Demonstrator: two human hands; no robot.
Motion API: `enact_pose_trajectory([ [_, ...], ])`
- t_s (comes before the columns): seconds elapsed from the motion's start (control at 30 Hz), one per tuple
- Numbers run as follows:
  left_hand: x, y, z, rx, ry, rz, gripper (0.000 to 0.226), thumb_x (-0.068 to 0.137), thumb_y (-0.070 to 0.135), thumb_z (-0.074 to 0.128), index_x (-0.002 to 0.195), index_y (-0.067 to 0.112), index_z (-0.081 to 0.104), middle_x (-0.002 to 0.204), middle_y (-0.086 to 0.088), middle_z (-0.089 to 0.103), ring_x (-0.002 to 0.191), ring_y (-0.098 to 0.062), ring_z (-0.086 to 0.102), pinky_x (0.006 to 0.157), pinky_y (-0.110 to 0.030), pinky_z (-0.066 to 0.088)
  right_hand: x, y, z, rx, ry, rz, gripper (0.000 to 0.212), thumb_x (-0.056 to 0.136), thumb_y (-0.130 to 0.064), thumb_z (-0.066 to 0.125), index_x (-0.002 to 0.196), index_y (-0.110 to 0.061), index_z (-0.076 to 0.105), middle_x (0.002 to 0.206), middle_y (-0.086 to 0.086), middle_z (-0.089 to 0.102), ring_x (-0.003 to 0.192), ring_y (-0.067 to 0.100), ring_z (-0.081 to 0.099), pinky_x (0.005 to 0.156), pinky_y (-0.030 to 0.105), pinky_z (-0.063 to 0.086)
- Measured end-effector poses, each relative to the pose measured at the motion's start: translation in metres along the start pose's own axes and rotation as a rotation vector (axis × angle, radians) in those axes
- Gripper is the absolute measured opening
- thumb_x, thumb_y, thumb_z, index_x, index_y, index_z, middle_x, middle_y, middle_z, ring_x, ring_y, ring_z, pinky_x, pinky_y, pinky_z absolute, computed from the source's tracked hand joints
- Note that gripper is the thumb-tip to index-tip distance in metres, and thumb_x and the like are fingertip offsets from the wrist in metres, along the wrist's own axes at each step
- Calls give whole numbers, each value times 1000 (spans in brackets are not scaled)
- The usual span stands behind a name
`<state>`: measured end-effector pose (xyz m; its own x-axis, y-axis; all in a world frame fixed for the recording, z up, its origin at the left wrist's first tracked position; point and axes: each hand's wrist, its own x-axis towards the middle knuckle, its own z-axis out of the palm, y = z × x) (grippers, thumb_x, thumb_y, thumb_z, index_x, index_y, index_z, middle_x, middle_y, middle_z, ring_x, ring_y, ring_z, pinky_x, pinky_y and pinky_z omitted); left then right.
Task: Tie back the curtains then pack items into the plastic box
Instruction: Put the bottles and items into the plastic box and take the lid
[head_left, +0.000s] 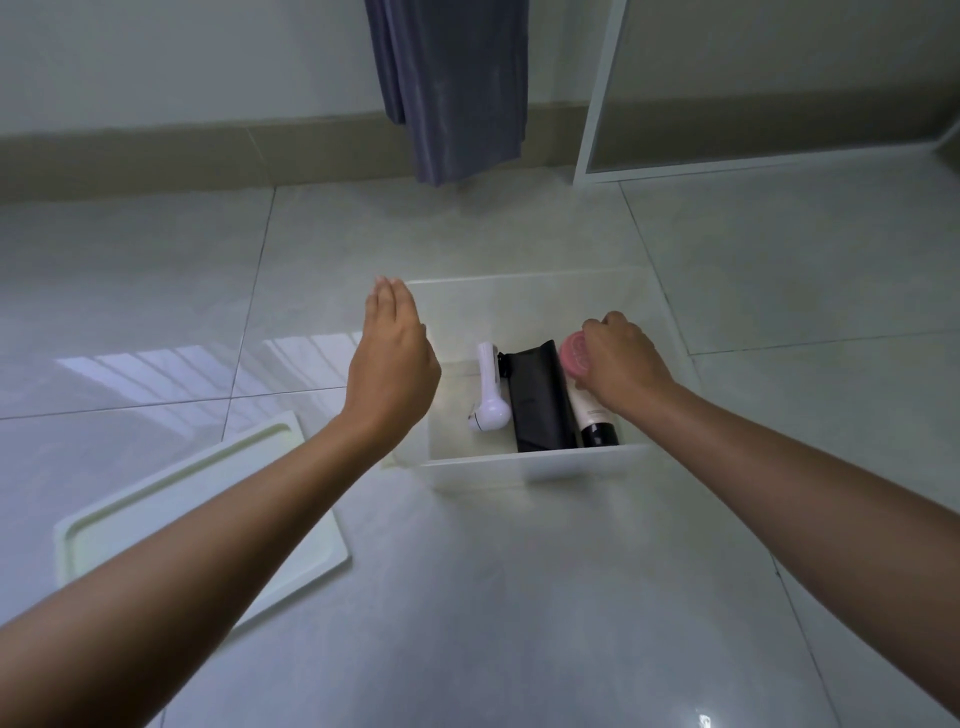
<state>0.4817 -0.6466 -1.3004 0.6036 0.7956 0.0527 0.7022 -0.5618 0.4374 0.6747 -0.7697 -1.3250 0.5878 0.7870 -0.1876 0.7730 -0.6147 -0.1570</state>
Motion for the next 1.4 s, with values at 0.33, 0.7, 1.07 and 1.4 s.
enact_pose_trajectory([
  [0.33, -3, 7, -6, 45, 3, 9, 55, 100, 9, 33, 147, -7, 9, 157, -23, 10, 147, -30, 6, 120, -33, 12, -3, -5, -5, 65, -101, 34, 31, 81, -2, 65, 66, -14, 42, 108, 16, 51, 92, 35, 57, 66, 29, 36],
  [0.7, -3, 16, -9, 188, -57, 60, 66, 102, 34, 30, 148, -6, 6, 157, -24, 1, 147, -32, -3, 121, -39, 5, -26, 6, -46, 269, 38, -8, 44, 81, -24, 69, 116, 0, 57, 113, 15, 55, 104, 33, 55, 79, 35, 46],
  [1.07, -80, 143, 17, 160, -157, 733, 61, 102, 39, 27, 149, 0, 17, 158, -16, 9, 147, -28, 6, 119, -40, 9, -161, 109, -56, 375, 308, 94, 44, 90, -29, 63, 131, -16, 55, 120, 5, 61, 114, 24, 52, 95, 30, 39],
  [1.4, -141, 200, 50, 285, -414, 863, 74, 98, 49, 23, 149, 6, -11, 156, -12, -19, 145, -22, -18, 120, -37, -4, -313, 174, 22, 338, -159, 275, 84, 77, -59, 68, 146, -29, 32, 145, -2, 38, 133, 18, 32, 108, 36, 34],
])
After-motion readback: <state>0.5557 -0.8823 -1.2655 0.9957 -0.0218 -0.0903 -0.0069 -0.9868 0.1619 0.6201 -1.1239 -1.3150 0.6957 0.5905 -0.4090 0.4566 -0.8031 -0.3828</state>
